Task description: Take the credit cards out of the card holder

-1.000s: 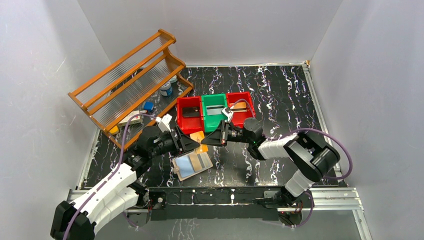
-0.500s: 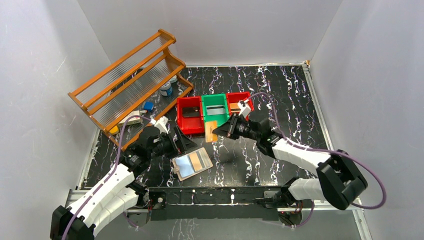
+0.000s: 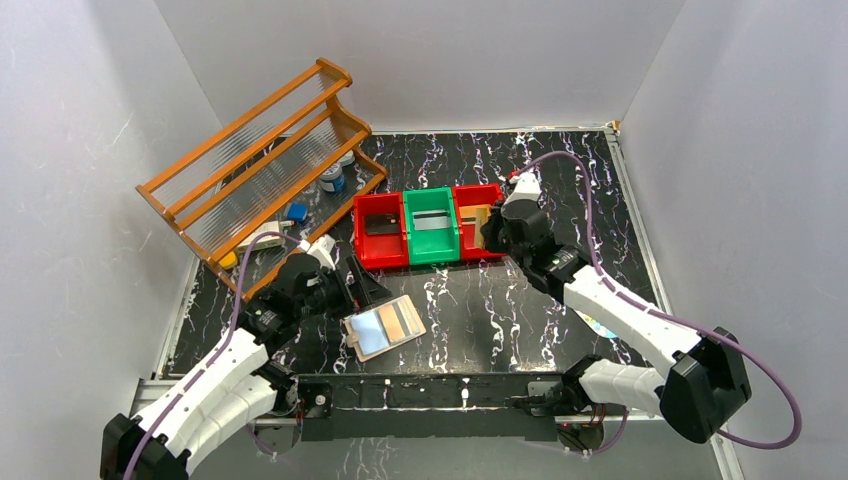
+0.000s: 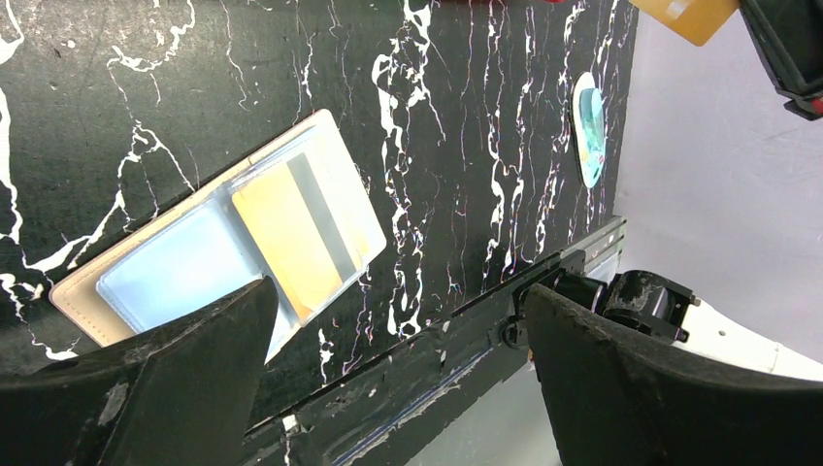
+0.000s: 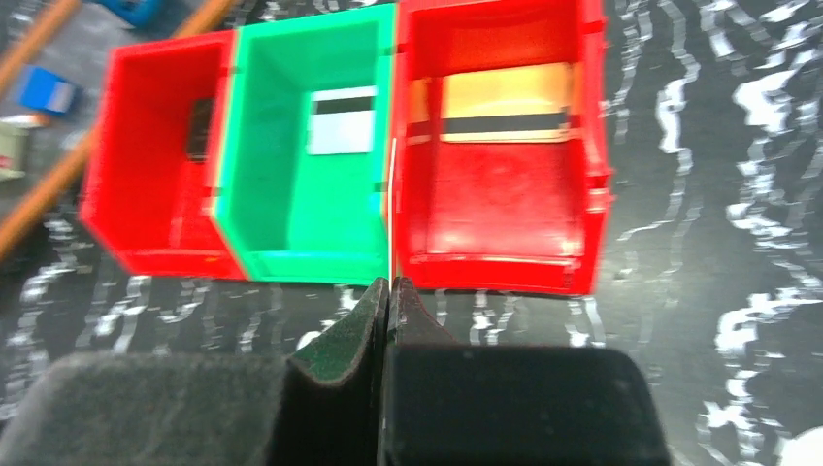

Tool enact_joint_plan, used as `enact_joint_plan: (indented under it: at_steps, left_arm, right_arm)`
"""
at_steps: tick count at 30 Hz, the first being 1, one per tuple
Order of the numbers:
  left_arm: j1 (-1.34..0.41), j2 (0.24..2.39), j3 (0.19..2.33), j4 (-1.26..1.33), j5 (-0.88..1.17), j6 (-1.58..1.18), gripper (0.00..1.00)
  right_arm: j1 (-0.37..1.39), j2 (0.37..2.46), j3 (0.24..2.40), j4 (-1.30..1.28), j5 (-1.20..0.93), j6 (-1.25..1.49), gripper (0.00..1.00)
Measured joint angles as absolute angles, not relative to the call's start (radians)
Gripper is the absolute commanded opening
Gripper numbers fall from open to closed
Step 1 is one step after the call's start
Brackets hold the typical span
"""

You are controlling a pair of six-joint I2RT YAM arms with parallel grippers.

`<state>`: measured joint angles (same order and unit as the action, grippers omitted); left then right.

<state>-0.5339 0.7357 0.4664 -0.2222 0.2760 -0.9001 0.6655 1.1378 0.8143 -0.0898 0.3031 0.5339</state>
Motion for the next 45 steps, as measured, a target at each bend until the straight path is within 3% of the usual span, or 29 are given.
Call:
enact_joint_plan:
  at_steps: [9, 23, 45]
  left_arm:
    - [-0.534, 0.723, 0.467, -0.252, 0.267, -0.897, 0.98]
    - [-0.534, 0.685, 0.474, -0.295, 0.246, -0.892, 0.98]
    - [-0.534, 0.649, 0.492, -0.331, 0.22, -0.891, 0.98]
  right_arm:
    - [0.656, 1.262, 0.882, -0.114, 0.352, 0.099, 0.0]
    - [0.595, 1.437, 0.988, -0.143, 0.18, -0.609, 0.0]
    - [0.495, 1.599, 1.076, -0.144, -0.083, -0.999, 0.0]
